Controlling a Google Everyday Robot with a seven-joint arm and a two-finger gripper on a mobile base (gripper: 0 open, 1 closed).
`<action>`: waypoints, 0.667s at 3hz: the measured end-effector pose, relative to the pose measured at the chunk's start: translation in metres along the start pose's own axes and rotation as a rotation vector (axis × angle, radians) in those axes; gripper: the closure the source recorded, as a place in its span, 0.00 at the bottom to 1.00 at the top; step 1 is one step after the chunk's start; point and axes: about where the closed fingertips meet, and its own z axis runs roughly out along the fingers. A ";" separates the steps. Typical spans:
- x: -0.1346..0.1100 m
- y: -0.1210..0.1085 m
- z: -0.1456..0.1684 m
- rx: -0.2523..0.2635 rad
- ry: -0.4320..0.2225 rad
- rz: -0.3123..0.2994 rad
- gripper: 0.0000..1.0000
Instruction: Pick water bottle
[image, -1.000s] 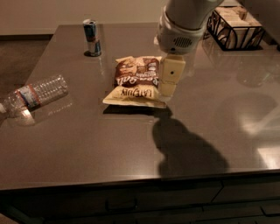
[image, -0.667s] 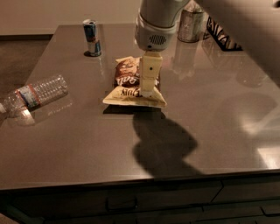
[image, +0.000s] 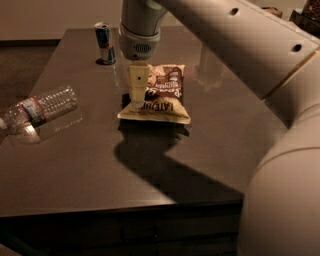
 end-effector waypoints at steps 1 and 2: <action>-0.023 -0.012 0.017 -0.018 -0.010 -0.039 0.00; -0.058 -0.017 0.026 -0.028 -0.035 -0.088 0.00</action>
Offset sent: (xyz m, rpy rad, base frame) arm -0.0004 0.1085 -0.0064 0.0156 0.0225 0.1689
